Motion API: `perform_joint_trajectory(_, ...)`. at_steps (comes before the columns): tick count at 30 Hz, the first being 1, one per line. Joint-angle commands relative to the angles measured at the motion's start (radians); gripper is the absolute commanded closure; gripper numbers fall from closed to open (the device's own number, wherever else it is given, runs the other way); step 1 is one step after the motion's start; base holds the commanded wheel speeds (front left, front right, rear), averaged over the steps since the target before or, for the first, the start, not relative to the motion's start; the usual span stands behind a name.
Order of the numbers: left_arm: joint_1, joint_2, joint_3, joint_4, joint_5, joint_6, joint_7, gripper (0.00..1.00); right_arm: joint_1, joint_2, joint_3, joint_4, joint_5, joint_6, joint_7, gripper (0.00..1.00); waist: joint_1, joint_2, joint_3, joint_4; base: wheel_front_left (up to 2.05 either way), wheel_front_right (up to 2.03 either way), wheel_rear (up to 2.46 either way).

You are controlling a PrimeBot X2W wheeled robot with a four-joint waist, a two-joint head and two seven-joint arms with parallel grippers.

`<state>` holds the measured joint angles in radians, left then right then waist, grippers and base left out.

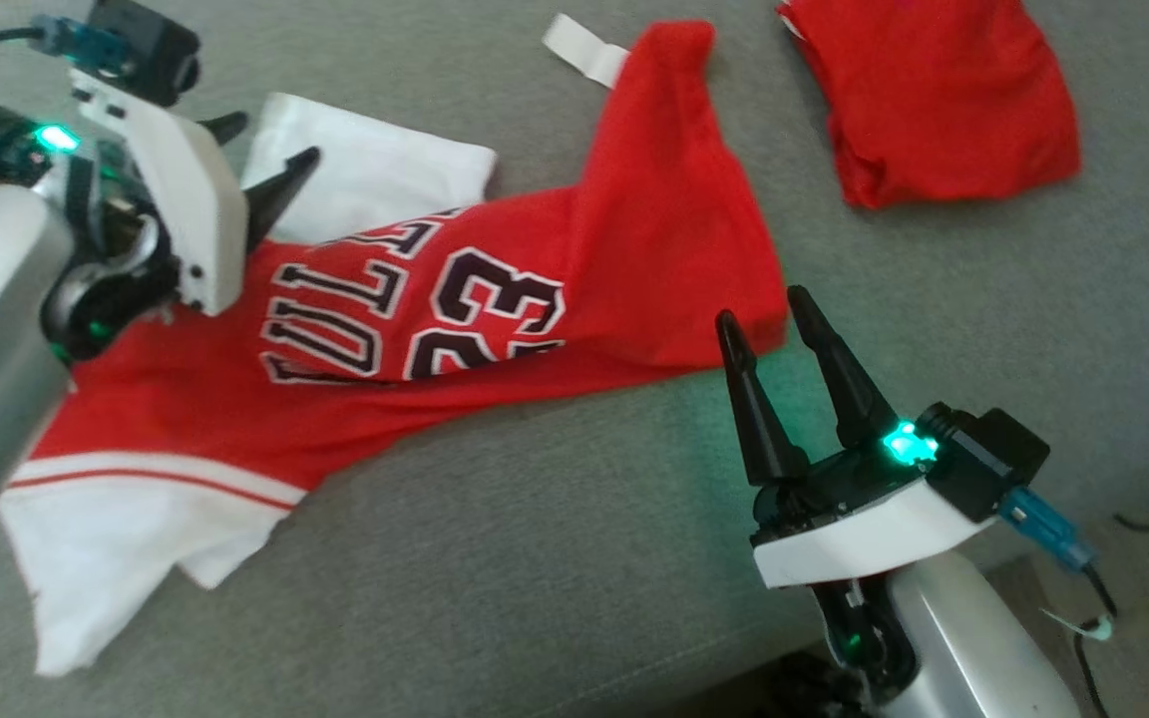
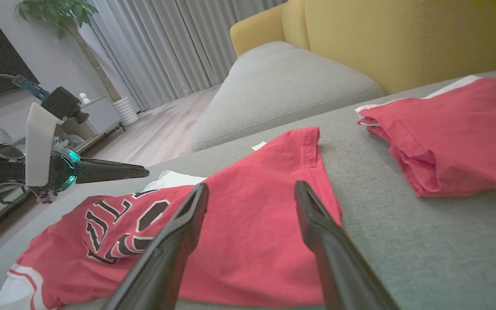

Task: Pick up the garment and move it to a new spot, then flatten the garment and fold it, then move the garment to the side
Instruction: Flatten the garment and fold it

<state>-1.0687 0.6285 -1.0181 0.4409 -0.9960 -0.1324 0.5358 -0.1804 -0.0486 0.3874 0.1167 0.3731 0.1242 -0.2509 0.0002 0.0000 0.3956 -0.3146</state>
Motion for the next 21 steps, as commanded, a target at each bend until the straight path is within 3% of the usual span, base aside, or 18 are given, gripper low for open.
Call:
perform_joint_trajectory(1,-0.068,0.047,0.031,-0.005,-0.007,0.002,0.001,0.00,-0.015,-0.002,0.024,-0.037,0.009,0.007,-0.011,0.00,-0.0002,0.0000,0.032,-0.035,0.00,0.00,0.00)
perform_joint_trajectory(8,-0.102,0.068,-0.024,0.122,-0.018,0.002,0.048,0.00,-0.010,-0.002,0.025,-0.053,0.019,0.007,-0.011,0.00,-0.0002,0.0000,0.057,-0.069,0.00,0.00,0.00)
perform_joint_trajectory(14,-0.097,0.066,-0.051,0.121,-0.096,0.002,0.094,0.00,-0.003,-0.002,0.021,-0.061,0.023,0.007,-0.011,0.00,-0.0002,0.0000,0.068,-0.076,0.00,0.00,0.00)
perform_joint_trajectory(15,-0.097,0.066,-0.055,0.110,-0.110,0.002,0.099,0.24,-0.003,-0.002,0.020,-0.061,0.024,0.007,-0.011,0.00,-0.0002,0.0000,0.068,-0.075,0.00,0.00,0.00)
perform_joint_trajectory(16,-0.097,0.067,-0.059,0.097,-0.122,0.002,0.100,0.74,-0.003,-0.002,0.019,-0.060,0.024,0.007,-0.011,0.00,-0.0002,0.0000,0.068,-0.074,0.00,0.00,0.00)
perform_joint_trajectory(17,-0.098,0.067,-0.062,0.086,-0.134,0.002,0.097,1.00,-0.002,-0.002,0.019,-0.059,0.024,0.007,-0.011,0.00,-0.0002,0.0000,0.067,-0.073,0.00,0.00,0.00)
perform_joint_trajectory(21,-0.118,0.063,-0.058,0.058,-0.145,0.002,0.006,1.00,-0.005,-0.002,0.019,-0.053,0.019,0.007,-0.011,0.00,-0.0002,0.0000,0.062,-0.064,0.00,0.00,0.00)
